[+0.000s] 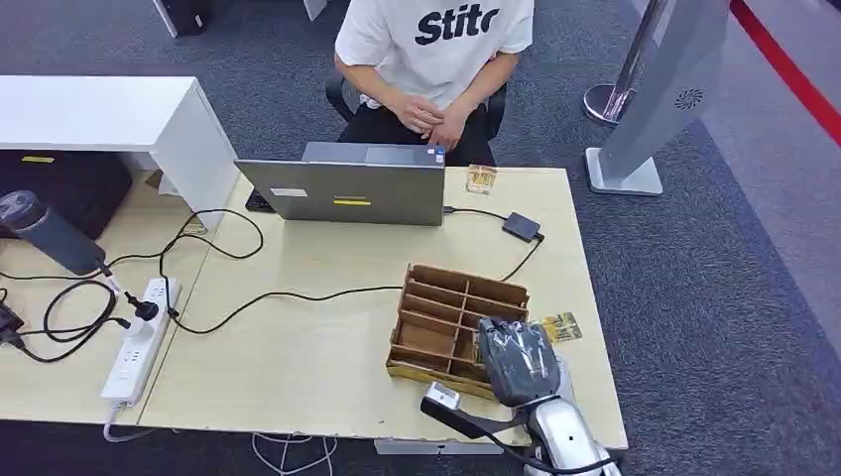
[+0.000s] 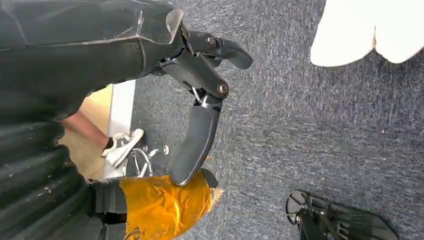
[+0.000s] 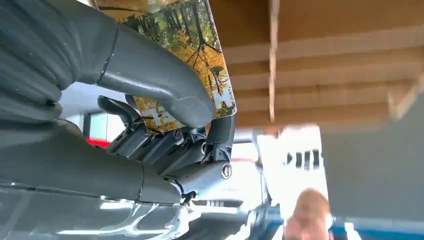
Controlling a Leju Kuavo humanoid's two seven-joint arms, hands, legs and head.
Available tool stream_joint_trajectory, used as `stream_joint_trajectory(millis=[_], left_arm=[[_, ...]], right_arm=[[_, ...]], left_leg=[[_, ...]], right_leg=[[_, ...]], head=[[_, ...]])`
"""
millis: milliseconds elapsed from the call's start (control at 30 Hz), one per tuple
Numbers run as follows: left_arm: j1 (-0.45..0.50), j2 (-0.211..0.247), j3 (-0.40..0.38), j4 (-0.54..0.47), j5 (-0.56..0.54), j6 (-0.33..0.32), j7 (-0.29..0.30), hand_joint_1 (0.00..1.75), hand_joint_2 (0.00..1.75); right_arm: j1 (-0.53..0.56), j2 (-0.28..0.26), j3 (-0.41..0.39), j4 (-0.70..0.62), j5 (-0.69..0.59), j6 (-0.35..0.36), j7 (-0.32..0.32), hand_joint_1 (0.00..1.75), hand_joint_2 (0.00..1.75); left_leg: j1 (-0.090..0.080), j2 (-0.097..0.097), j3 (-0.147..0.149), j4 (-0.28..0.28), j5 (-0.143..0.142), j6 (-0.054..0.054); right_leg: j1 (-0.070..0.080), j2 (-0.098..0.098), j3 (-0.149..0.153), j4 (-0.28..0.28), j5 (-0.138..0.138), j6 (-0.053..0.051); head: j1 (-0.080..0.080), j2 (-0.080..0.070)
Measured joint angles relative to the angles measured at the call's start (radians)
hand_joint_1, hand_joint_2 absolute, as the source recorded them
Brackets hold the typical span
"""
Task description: Pass the card to the sensor for recognition and then transmit it.
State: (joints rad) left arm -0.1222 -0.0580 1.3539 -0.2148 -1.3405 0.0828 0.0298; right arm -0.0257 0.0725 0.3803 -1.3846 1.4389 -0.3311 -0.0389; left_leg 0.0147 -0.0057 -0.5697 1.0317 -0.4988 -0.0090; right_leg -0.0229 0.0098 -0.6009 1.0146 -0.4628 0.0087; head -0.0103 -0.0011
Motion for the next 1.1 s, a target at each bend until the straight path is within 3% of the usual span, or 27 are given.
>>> stream_joint_trajectory(millis=[267,433,700,967,1000,1033,1100], left_arm=[[0.000,0.000,-0.014,0.000,-0.028,-0.007,-0.002,0.00,1.75],[-0.004,0.000,-0.034,0.000,-0.062,-0.021,-0.002,0.00,1.75],[-0.038,0.000,-0.075,0.000,-0.117,-0.040,0.020,0.00,1.75],[-0.052,-0.005,-0.094,0.000,-0.133,-0.045,0.021,0.00,1.75],[-0.054,-0.005,-0.098,0.000,-0.137,-0.049,0.021,0.00,1.75],[-0.057,-0.006,-0.100,0.000,-0.139,-0.052,0.022,0.00,1.75],[-0.062,-0.008,-0.102,0.000,-0.141,-0.053,0.023,0.00,1.75]], right_arm=[[-0.094,0.000,0.000,-0.109,-0.026,-0.008,-0.016,1.75,1.75],[-0.228,0.019,0.018,-0.120,-0.073,0.086,-0.027,1.75,1.75],[-0.547,0.111,0.039,0.077,-0.160,0.244,0.018,1.75,1.75],[-0.703,0.181,0.040,0.249,-0.214,0.290,0.036,1.75,1.75],[-0.720,0.193,0.039,0.276,-0.229,0.301,0.037,0.28,1.75],[-0.732,0.204,0.039,0.298,-0.242,0.303,0.037,0.00,1.75],[-0.750,0.227,0.039,0.339,-0.305,0.305,0.013,0.00,1.75]], left_leg=[[0.000,0.000,0.000,0.000,0.000,0.000],[0.000,0.001,0.000,0.000,0.001,-0.001],[0.000,0.001,0.001,0.000,0.004,-0.004],[0.001,0.001,0.000,0.000,0.004,-0.004],[0.001,0.001,0.000,0.000,0.004,-0.004],[0.001,0.001,0.000,0.000,0.004,-0.004],[0.001,0.001,0.000,0.000,0.004,-0.004]], right_leg=[[0.000,0.000,0.000,0.000,0.000,0.000],[0.000,0.001,0.000,0.001,0.001,-0.001],[0.000,0.002,-0.001,0.003,0.003,-0.004],[0.000,0.002,-0.002,0.003,0.003,-0.004],[0.000,0.002,-0.002,0.003,0.003,-0.004],[0.000,0.002,-0.002,0.003,0.003,-0.004],[0.000,0.002,-0.002,0.003,0.003,-0.004]], head=[[0.000,0.000],[0.000,0.000],[0.000,0.000],[0.000,0.000],[0.000,0.000],[0.001,0.000],[0.000,0.000]])
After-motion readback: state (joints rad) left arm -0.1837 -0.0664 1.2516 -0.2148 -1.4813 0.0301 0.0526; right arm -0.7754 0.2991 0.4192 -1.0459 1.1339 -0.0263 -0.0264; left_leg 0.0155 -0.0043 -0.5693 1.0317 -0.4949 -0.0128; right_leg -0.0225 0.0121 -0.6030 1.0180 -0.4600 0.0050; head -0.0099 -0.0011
